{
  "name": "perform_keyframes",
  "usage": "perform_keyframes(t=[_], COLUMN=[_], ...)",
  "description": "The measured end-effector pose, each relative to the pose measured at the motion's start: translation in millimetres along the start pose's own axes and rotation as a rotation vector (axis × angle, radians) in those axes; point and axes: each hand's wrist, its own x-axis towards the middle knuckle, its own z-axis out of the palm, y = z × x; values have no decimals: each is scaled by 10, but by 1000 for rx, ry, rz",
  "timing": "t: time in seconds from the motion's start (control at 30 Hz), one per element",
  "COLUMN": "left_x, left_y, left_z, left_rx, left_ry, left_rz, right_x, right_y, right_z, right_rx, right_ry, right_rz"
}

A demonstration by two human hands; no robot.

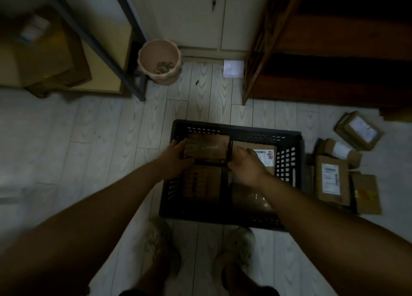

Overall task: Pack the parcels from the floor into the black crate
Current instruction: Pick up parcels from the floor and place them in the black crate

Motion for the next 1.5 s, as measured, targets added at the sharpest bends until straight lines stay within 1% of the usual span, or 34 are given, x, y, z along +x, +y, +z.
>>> perform_keyframes(t=[0.1,0.17,0.3,0.4,0.57,0.7,0.83,0.97,1.07,1.17,1.23,1.33,1.5], left_x=[-853,-1356,-2160,-2580,-3043,-3435,-3786,-3999,-4108,-4201,-4254,-4273,-4176], left_y=[405,629,990,1239,1722,2179,2592,3033,3450,3905,4174,4456,4596], left_z=[-213,-305,-402,-398,-317,-208,-4,373,834,1438,1884,2464,2973], left_rx=[21,72,103,112,170,202,239,308,317,290,267,295,319], left_ry=[36,48,91,154,177,175,133,81,57,28,7,-54,-80], left_rz=[16,6,1,75,172,342,481,535,552,567,581,583,516], right_x=[-779,-1256,-2088,-2604,-3442,-4067,-4620,-5083,-5454,-5853,-6096,-6347,-6388], right_y=[-311,-487,-689,-736,-658,-444,-132,271,717,1301,1729,2331,2923], right_z=[-465,-744,-1152,-1367,-1656,-1884,-2134,-2398,-2602,-2826,-2975,-3166,-3416], right_rx=[17,24,-51,-57,-93,-130,-48,33,51,-1,-9,-8,66], right_ry=[18,25,98,193,386,497,587,709,736,779,757,732,691], right_rz=[-24,-78,-87,-111,-35,17,43,48,74,117,137,163,184])
